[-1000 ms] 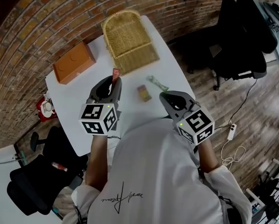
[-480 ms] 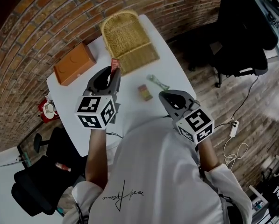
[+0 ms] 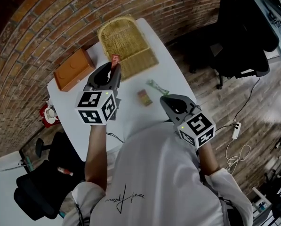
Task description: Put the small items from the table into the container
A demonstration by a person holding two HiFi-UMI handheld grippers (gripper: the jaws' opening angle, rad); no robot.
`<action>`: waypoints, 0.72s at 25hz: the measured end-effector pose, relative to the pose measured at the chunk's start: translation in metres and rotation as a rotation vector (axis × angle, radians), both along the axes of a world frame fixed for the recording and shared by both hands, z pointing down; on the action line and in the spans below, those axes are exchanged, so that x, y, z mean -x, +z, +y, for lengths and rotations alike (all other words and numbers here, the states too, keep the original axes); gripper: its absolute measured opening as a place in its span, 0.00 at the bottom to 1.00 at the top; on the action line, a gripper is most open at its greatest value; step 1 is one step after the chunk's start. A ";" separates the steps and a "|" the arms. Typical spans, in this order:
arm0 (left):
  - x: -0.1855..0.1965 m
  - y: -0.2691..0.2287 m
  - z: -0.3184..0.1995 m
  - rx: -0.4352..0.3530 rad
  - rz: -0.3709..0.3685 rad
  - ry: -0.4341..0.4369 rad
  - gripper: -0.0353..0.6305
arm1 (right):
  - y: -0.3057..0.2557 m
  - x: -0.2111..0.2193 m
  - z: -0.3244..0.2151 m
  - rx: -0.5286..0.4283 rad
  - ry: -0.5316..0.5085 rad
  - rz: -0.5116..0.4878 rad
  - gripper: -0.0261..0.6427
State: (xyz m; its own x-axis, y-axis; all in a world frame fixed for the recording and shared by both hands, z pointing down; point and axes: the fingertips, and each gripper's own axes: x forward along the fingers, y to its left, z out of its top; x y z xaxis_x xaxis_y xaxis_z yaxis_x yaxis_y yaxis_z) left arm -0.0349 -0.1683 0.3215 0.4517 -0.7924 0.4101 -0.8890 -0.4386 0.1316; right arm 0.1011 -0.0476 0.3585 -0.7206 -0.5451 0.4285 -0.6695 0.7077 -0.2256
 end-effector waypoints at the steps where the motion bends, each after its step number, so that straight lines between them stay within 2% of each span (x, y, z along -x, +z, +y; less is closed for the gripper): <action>1: -0.001 0.002 -0.003 0.004 -0.001 -0.001 0.21 | 0.002 -0.002 0.000 0.005 0.002 0.002 0.07; 18: 0.002 0.011 -0.051 0.023 -0.018 -0.051 0.21 | 0.011 -0.011 -0.021 0.050 0.004 0.015 0.07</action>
